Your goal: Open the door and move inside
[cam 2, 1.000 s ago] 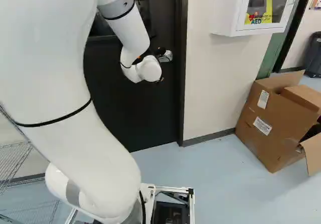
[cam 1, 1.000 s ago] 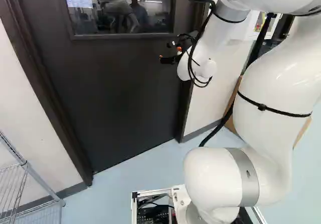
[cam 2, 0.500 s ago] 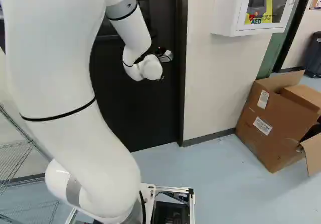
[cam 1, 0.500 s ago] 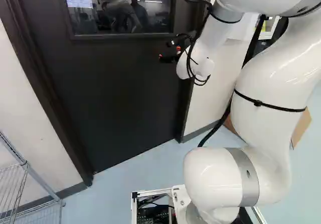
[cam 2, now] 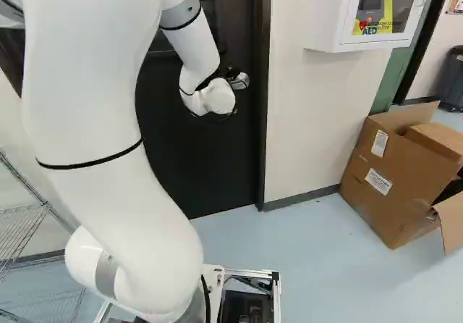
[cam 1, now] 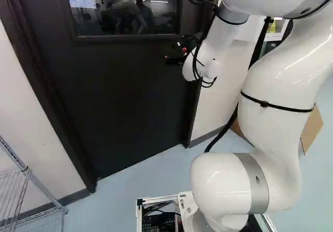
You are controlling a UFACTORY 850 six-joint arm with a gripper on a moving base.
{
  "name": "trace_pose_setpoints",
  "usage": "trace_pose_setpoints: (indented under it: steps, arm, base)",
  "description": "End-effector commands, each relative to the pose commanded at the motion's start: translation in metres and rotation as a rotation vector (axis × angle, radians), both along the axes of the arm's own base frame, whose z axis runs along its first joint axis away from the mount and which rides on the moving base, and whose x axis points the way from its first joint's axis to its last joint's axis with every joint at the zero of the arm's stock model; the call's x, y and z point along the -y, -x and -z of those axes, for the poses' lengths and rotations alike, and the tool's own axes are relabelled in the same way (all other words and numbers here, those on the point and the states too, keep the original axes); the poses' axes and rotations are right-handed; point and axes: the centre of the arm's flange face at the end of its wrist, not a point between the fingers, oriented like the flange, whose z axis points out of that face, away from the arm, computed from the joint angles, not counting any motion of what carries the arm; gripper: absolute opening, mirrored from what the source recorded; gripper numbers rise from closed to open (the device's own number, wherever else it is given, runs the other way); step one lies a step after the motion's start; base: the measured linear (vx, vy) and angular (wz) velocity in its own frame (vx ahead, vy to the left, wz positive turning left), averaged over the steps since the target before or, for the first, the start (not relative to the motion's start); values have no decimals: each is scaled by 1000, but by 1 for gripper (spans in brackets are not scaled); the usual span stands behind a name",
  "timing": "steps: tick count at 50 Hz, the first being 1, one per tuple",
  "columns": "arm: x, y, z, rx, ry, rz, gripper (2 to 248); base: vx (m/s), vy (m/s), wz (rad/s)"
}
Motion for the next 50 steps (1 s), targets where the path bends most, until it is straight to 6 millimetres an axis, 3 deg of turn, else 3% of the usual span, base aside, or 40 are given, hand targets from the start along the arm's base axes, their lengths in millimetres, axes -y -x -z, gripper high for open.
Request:
trace_pose_setpoints:
  steps: [50]
  arm:
    - [0,0,54,-108,-17,0,247]
  base:
    - [0,0,0]
